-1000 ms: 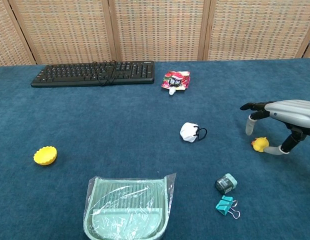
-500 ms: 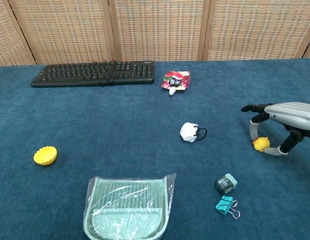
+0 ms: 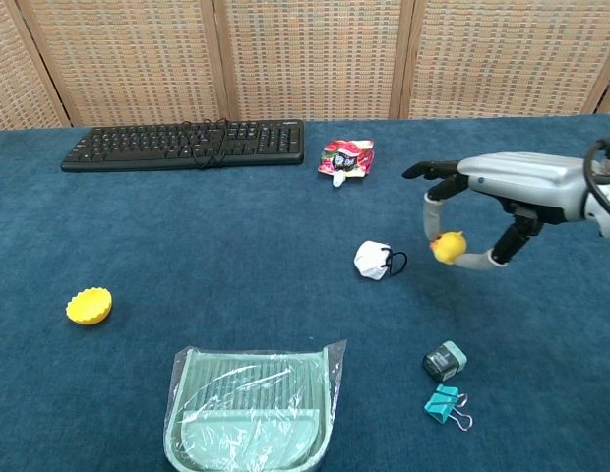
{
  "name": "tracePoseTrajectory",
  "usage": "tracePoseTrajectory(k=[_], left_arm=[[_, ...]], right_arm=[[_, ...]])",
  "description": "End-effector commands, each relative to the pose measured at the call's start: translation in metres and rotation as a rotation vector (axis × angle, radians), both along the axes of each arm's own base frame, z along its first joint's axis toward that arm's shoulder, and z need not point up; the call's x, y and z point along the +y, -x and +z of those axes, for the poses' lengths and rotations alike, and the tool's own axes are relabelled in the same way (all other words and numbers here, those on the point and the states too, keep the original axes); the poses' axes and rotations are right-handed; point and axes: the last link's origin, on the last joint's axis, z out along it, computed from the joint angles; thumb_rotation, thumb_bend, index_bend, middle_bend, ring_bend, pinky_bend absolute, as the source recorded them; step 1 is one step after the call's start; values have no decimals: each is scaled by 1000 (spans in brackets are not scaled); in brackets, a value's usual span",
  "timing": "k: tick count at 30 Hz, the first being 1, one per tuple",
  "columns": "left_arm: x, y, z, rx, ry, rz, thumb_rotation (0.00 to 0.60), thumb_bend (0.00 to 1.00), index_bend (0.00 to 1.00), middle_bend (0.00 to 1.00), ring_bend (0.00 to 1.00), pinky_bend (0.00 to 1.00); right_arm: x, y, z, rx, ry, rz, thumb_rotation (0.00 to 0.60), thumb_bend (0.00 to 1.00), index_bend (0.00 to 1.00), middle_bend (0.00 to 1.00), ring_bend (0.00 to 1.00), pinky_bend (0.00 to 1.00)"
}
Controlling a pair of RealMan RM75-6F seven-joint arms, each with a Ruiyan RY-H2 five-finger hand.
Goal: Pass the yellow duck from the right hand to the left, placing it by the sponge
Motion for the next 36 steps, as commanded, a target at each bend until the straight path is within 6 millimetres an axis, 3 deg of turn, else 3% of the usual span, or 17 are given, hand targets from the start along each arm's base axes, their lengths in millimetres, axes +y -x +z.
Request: tracePoseTrajectory(k=[1, 12, 21, 23, 24, 25, 28, 33, 36], left_arm=[[2, 1, 1, -6, 5, 6, 600, 0, 0, 0, 0, 0], [7, 3, 10, -42, 11, 15, 600, 0, 0, 0, 0, 0], [7, 4, 15, -65, 19, 17, 600, 0, 0, 0, 0, 0], [6, 4, 16, -68, 19, 16, 600, 0, 0, 0, 0, 0], [6, 4, 16, -69, 19, 16, 600, 0, 0, 0, 0, 0], [6, 4, 16, -69, 19, 18, 600, 0, 0, 0, 0, 0], [7, 5, 14, -61, 28, 26, 600, 0, 0, 0, 0, 0], [8, 5, 12, -54, 28, 31, 600, 0, 0, 0, 0, 0], [10, 5, 9, -49, 25, 28, 600, 0, 0, 0, 0, 0]], right_arm=[[-9, -31, -14, 6, -47, 29, 600, 360, 539, 0, 0, 0], [-15, -85, -73, 60, -116, 79, 600, 406, 539, 0, 0, 0], [-8, -93, -102, 126, -106, 106, 600, 406, 539, 0, 0, 0], [-8, -91, -106, 139, -103, 101, 600, 402, 494, 0, 0, 0], [-8, -91, -107, 142, -103, 98, 600, 379, 409, 0, 0, 0], [-7, -90, -106, 144, -103, 94, 600, 343, 302, 0, 0, 0], [-5, -92, -95, 130, -81, 87, 600, 231, 137, 0, 0, 0], [-3, -87, -64, 124, -13, 96, 600, 218, 117, 0, 0, 0], [-2, -72, -30, 107, 66, 78, 600, 217, 117, 0, 0, 0]])
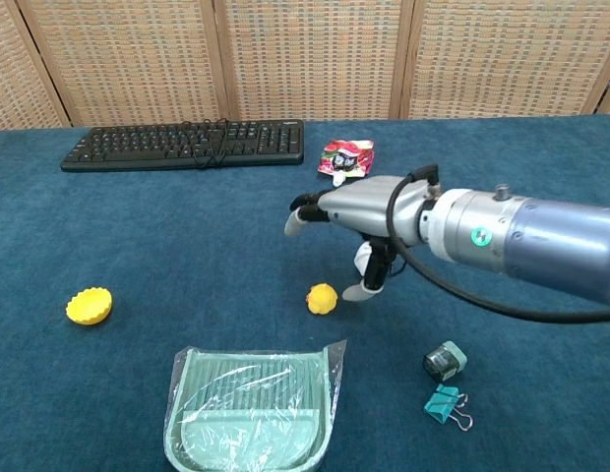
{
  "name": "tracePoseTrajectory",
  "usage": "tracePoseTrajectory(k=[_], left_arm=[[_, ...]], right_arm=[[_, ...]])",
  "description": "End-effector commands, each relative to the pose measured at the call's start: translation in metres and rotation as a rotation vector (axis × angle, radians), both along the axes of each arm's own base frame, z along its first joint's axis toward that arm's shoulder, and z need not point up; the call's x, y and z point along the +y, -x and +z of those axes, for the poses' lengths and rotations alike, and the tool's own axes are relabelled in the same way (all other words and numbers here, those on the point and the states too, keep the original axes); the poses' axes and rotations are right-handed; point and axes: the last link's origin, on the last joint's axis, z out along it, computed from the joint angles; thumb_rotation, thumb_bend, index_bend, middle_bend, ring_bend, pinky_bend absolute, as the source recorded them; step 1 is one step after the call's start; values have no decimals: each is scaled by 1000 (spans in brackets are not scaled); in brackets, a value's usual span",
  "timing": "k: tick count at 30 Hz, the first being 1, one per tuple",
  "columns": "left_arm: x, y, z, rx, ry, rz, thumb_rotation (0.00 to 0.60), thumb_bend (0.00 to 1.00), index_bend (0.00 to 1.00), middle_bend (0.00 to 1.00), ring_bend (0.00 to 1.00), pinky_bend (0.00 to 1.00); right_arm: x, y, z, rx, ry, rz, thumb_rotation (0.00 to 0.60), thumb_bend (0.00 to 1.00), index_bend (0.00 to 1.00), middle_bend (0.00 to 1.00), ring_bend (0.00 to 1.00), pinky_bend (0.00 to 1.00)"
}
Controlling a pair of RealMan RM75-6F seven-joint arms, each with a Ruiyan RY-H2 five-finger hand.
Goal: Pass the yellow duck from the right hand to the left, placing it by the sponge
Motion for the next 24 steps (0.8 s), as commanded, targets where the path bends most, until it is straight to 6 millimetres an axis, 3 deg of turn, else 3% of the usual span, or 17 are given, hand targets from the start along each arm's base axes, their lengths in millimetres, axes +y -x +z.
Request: tracePoseTrajectory(k=[1, 6, 8, 13, 15, 17, 24], left_arm=[[1, 0, -3, 9, 1, -4, 600, 0, 0, 0, 0, 0], [6, -5, -10, 17, 12, -47, 600, 0, 0, 0, 0, 0], [9, -8, -12, 9, 31, -73, 600, 0, 0, 0, 0, 0], [26, -23, -14, 46, 110, -204, 600, 0, 0, 0, 0, 0], [40, -36, -18, 84, 136, -276, 600, 0, 0, 0, 0, 0], [55, -61, -34, 141, 220, -401, 600, 0, 0, 0, 0, 0], [76, -107, -74, 231, 382, -567, 600, 0, 10, 0, 0, 0]], right_arm=[[-1, 29, 56, -19, 139, -30, 600, 217, 117, 0, 0, 0], [3, 88, 121, -24, 333, -91, 600, 188, 114, 0, 0, 0], [7, 108, 137, -23, 389, -104, 600, 162, 107, 0, 0, 0], [27, 158, 171, -28, 533, -178, 600, 90, 89, 0, 0, 0], [39, 179, 179, -31, 570, -226, 600, 33, 65, 0, 0, 0], [56, 203, 187, -46, 592, -304, 600, 3, 41, 0, 0, 0], [79, 214, 195, -102, 596, -350, 600, 0, 13, 0, 0, 0]])
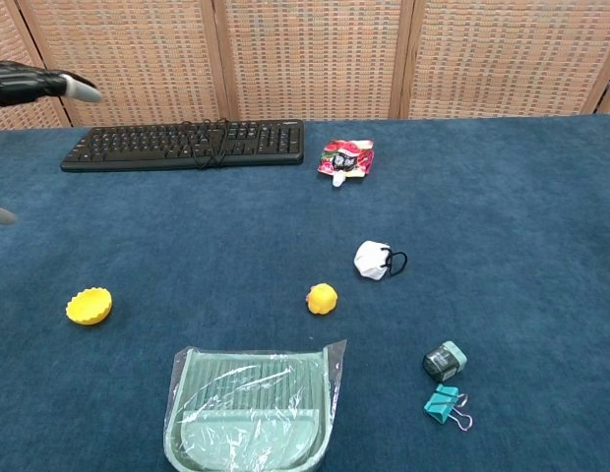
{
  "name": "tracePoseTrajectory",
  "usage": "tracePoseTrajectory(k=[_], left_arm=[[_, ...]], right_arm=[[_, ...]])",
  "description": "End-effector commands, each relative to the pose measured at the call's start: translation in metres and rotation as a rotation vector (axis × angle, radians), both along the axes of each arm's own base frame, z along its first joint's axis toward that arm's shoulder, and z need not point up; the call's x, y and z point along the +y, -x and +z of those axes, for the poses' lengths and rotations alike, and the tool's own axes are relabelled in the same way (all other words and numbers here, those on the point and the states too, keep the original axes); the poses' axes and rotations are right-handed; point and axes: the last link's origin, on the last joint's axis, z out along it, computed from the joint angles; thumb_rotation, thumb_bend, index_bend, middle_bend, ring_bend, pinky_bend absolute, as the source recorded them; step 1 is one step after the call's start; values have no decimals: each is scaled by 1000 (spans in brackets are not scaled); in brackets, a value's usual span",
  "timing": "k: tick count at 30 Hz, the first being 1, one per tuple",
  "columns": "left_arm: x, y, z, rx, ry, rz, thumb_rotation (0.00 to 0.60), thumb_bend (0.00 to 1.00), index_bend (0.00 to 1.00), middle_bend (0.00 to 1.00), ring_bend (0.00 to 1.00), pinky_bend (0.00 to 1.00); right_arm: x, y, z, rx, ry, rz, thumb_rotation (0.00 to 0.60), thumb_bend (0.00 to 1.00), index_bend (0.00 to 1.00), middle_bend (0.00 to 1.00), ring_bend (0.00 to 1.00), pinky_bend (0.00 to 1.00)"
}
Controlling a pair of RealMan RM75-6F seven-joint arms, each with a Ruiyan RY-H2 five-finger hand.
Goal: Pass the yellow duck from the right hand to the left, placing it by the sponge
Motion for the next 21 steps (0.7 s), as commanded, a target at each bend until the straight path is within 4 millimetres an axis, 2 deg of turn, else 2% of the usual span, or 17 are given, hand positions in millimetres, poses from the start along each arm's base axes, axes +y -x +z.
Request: tracePoseTrajectory(k=[1, 4, 8, 13, 21], left_arm=[[15, -34, -31, 68, 90, -108, 600, 0, 22, 0, 0, 0], [24, -61, -60, 98, 149, -151, 600, 9, 102, 0, 0, 0], [32, -81, -89, 128, 189, -156, 600, 88, 219, 0, 0, 0], [41, -105, -126, 183, 205, -184, 600, 155, 296, 0, 0, 0], [51, -137, -164, 197, 200, -198, 600, 219, 380, 0, 0, 0]], right_arm=[[11, 2, 5, -14, -3, -9, 600, 0, 11, 0, 0, 0], [15, 1, 12, 19, 1, 2, 600, 0, 10, 0, 0, 0], [16, 2, 18, -17, 3, -13, 600, 0, 11, 0, 0, 0], [16, 4, 27, -31, 13, -35, 600, 0, 10, 0, 0, 0], [13, 9, 33, -54, 24, -62, 600, 0, 10, 0, 0, 0]])
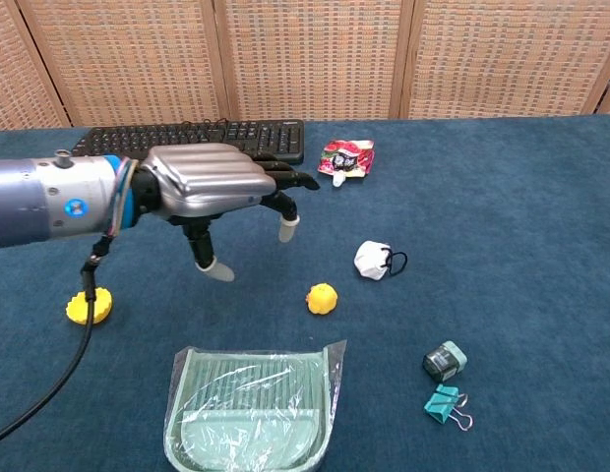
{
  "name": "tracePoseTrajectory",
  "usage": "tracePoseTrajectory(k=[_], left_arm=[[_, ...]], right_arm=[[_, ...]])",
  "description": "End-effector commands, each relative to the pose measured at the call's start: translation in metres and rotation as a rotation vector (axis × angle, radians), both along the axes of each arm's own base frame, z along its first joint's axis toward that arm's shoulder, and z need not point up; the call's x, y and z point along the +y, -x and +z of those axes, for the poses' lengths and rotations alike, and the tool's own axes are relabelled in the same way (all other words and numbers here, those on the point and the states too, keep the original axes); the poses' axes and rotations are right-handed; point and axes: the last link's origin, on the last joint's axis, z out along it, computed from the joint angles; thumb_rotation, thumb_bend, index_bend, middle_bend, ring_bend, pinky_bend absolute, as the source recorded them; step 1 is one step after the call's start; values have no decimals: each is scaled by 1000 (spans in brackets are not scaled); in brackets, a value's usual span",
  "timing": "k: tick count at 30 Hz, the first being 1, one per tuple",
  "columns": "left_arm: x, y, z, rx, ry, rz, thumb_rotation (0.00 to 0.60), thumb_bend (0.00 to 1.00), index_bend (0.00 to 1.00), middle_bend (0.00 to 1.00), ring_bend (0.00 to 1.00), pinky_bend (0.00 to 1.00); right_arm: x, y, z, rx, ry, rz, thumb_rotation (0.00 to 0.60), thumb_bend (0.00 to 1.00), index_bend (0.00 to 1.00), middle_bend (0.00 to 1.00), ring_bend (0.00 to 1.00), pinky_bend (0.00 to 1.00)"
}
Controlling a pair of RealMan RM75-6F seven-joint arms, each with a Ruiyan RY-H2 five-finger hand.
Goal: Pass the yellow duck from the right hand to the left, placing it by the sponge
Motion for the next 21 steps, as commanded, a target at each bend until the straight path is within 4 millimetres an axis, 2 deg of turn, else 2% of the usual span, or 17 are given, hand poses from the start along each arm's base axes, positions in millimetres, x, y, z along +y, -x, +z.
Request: tracePoseTrajectory(k=[1, 10, 21], left_arm=[[6, -15, -16, 8, 0, -7, 600, 223, 386, 0, 0, 0], [11, -29, -44, 39, 31, -3, 600, 250, 413, 0, 0, 0], [6, -30, -54, 45, 53, -19, 600, 254, 423, 0, 0, 0]], right_arm=[[0, 2, 1, -7, -4, -14, 600, 0, 10, 0, 0, 0], [-3, 5, 2, -11, 0, -30, 600, 0, 10, 0, 0, 0], [-2, 6, 6, -24, 7, -32, 600, 0, 10, 0, 0, 0]])
